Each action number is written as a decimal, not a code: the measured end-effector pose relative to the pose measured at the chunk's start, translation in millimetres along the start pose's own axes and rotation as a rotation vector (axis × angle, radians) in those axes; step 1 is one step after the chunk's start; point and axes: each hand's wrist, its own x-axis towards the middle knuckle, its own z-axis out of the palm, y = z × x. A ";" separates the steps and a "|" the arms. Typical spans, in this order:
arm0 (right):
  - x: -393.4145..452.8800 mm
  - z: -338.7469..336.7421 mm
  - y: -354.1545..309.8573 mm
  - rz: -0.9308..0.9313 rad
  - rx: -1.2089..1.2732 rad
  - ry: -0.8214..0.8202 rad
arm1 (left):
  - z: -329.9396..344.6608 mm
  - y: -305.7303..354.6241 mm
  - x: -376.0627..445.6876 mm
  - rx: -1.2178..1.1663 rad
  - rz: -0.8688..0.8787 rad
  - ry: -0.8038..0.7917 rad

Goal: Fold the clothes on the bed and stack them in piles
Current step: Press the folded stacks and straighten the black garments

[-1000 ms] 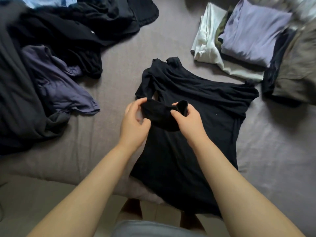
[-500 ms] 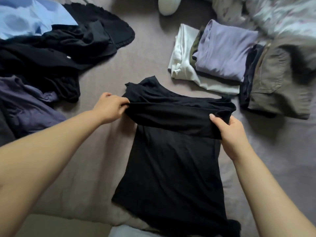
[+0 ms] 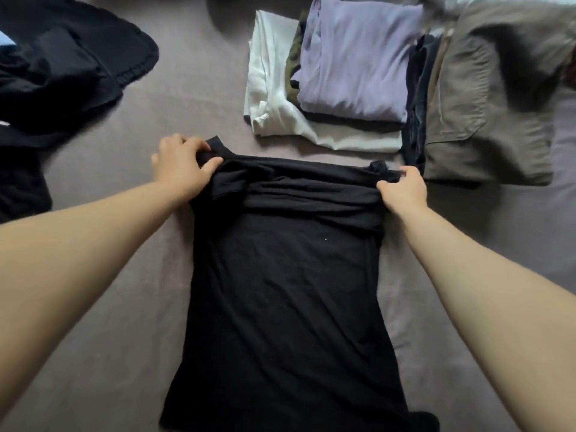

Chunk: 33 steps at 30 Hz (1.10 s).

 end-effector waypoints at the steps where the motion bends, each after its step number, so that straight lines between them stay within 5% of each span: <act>1: 1.8 1.5 2.4 -0.001 -0.015 -0.003 | 7.6 -3.3 -5.0 -0.056 -0.058 0.016; 6: 4.8 11.4 14.4 0.000 0.002 0.141 | 22.1 -13.6 -25.0 -0.357 -0.551 0.205; 9: 4.7 11.9 17.3 0.057 0.043 0.062 | 18.9 -5.9 -26.1 -0.866 -0.779 0.082; 13: 9.6 6.5 16.1 0.143 0.184 -0.032 | 20.0 -5.8 -14.6 -1.039 -0.800 -0.201; 19: 21.9 4.9 10.2 0.005 0.282 0.097 | 0.8 -14.0 -9.1 -1.245 -0.519 -0.302; 27: 20.3 11.0 32.9 0.048 0.280 -0.087 | 13.5 -26.4 -32.6 -0.965 -0.455 -0.212; 33: -41.7 -14.1 82.8 0.010 0.120 -0.242 | 15.8 -12.0 -68.6 -0.419 -0.248 -0.016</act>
